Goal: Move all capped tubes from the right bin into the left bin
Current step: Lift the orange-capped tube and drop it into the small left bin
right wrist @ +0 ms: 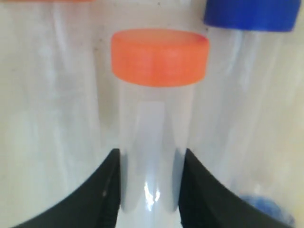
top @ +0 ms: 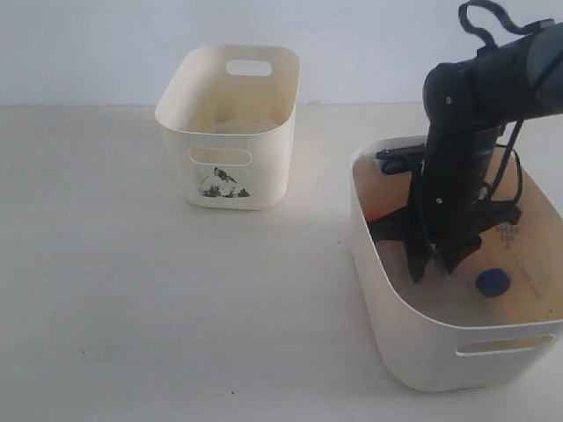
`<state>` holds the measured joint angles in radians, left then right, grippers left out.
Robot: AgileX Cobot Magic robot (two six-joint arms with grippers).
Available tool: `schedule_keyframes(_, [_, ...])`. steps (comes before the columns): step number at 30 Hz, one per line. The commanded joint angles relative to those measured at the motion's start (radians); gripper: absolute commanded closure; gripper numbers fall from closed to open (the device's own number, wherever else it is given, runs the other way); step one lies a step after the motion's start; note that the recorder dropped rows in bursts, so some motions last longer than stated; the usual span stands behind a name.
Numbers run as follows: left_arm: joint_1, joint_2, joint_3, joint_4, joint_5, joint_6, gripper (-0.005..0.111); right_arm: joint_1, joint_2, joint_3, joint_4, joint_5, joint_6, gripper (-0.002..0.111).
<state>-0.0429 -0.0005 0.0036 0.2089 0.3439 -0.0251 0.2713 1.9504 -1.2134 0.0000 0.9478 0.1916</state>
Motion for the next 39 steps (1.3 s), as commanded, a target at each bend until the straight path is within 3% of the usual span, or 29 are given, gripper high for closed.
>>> schedule_keyframes(1, [-0.001, 0.0, -0.004, -0.003, -0.003, -0.01, 0.102, 0.008, -0.101, 0.004, 0.015, 0.051, -0.016, 0.108])
schedule_keyframes(9, [-0.001, 0.0, -0.004, -0.003, -0.003, -0.01, 0.102, 0.008, -0.305, 0.004, 0.018, 0.062, -0.038, 0.108])
schedule_keyframes(14, [-0.001, 0.0, -0.004, -0.003, -0.003, -0.01, 0.102, 0.008, -0.42, 0.004, 0.161, -0.007, -0.158, 0.108])
schedule_keyframes(18, [-0.001, 0.0, -0.004, -0.003, -0.003, -0.01, 0.102, 0.008, -0.475, 0.004, 0.496, -0.176, -0.437, 0.108])
schedule_keyframes(22, [-0.001, 0.0, -0.004, -0.003, -0.003, -0.01, 0.102, 0.008, -0.434, 0.004, 1.037, -0.321, -0.995, 0.108])
schedule_keyframes(24, [-0.001, 0.0, -0.004, -0.003, -0.003, -0.01, 0.102, 0.008, -0.37, 0.004, 1.286, -0.359, -1.175, 0.108])
schedule_keyframes(26, [-0.001, 0.0, -0.004, -0.003, -0.003, -0.01, 0.102, 0.008, -0.304, -0.012, 1.401, -0.407, -1.307, 0.108])
schedule_keyframes(29, [-0.001, 0.0, -0.004, -0.003, -0.003, -0.01, 0.102, 0.015, -0.196, -0.115, 1.416, -0.403, -1.313, 0.108])
schedule_keyframes(31, [-0.001, 0.0, -0.004, -0.003, -0.003, -0.01, 0.102, 0.044, -0.113, -0.228, 1.416, -0.433, -1.334, 0.095])
schedule_keyframes(34, [-0.001, 0.0, -0.004, -0.003, -0.003, -0.01, 0.102, 0.067, -0.035, -0.306, 1.416, -0.5, -1.314, 0.056])
schedule_keyframes(35, [-0.001, 0.0, -0.004, -0.003, -0.003, -0.01, 0.102, 0.067, -0.03, -0.309, 1.412, -0.518, -1.314, 0.05])
schedule_keyframes(36, [-0.001, 0.0, -0.004, -0.003, -0.003, -0.01, 0.102, 0.067, -0.028, -0.309, 1.399, -0.521, -1.296, 0.054])
schedule_keyframes(39, [-0.001, 0.0, -0.004, -0.003, -0.003, -0.01, 0.102, 0.063, -0.044, -0.309, 1.356, -0.511, -1.273, 0.096])
